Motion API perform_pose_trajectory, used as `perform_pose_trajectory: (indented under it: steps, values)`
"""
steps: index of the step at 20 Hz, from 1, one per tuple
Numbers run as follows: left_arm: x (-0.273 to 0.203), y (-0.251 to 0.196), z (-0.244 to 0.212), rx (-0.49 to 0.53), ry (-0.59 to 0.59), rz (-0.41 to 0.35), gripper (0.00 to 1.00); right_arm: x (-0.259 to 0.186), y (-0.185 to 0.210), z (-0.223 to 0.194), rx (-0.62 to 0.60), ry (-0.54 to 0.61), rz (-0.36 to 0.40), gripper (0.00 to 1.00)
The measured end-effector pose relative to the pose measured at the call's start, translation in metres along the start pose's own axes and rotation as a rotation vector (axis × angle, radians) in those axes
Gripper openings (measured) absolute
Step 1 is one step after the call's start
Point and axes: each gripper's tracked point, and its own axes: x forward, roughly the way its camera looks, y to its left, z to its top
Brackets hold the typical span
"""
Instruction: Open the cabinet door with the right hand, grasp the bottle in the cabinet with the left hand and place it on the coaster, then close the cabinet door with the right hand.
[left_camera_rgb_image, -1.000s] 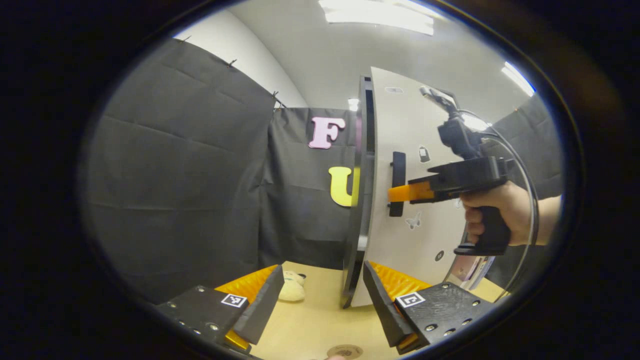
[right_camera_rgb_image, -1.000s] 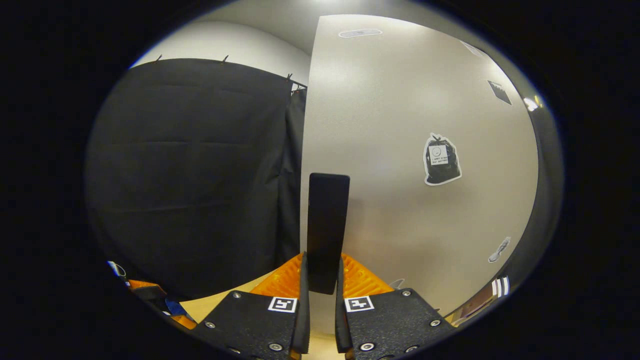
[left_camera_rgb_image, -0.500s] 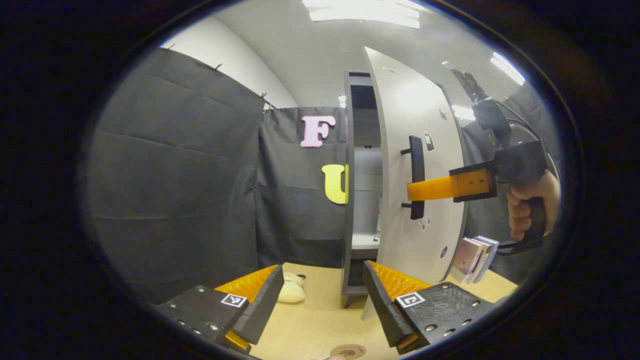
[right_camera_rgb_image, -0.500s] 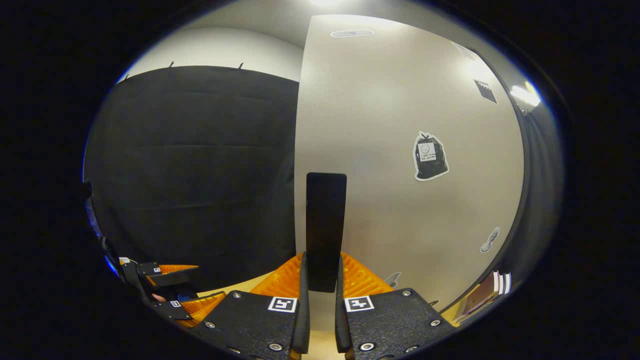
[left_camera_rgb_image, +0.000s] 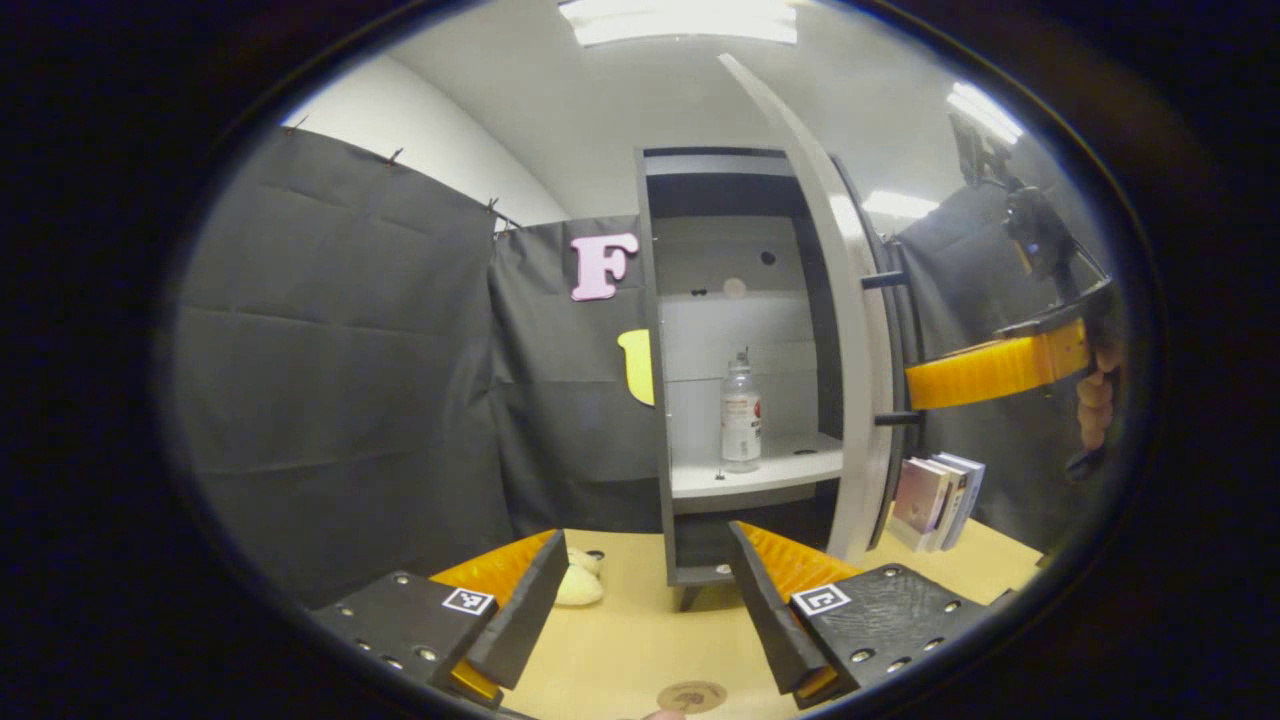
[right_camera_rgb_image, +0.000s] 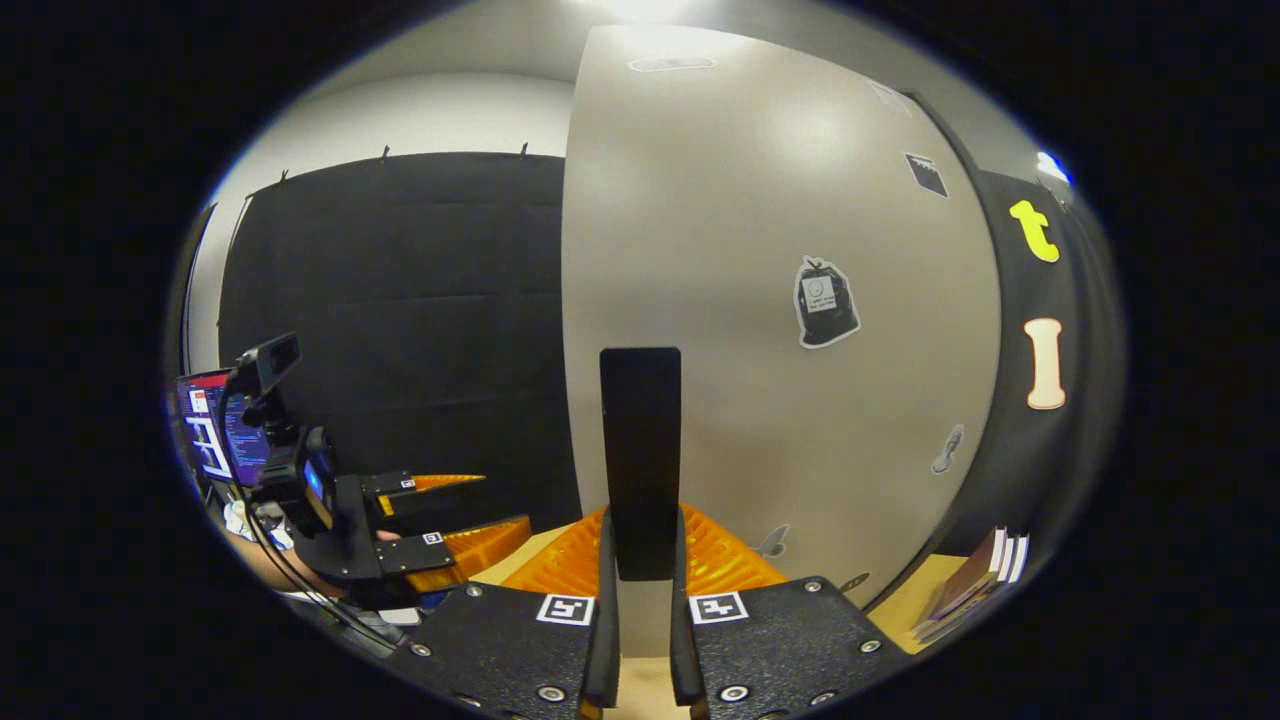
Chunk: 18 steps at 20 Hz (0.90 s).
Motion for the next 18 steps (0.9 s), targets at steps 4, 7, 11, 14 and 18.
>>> perform_pose_trajectory:
  steps: [4, 7, 11, 14, 18]
  values:
    - [0.013, -0.006, 0.021, 0.018, -0.09, 0.026, 0.94, -0.014, -0.008, -0.002, -0.005, -0.003, 0.0, 0.2]
    - [0.021, -0.015, 0.022, 0.021, -0.097, 0.017, 0.94, -0.025, -0.013, -0.004, 0.016, -0.015, -0.019, 0.2]
    - [0.024, -0.045, 0.02, -0.062, -0.071, -0.046, 0.92, -0.032, -0.017, -0.009, 0.025, -0.027, -0.037, 0.19]
    - [0.029, -0.06, 0.015, -0.099, -0.051, -0.066, 0.94, -0.045, -0.019, -0.007, -0.01, -0.045, -0.07, 0.13]
    - [0.031, -0.062, 0.009, -0.069, -0.022, -0.072, 0.91, -0.047, -0.026, -0.008, 0.037, -0.059, -0.103, 0.12]
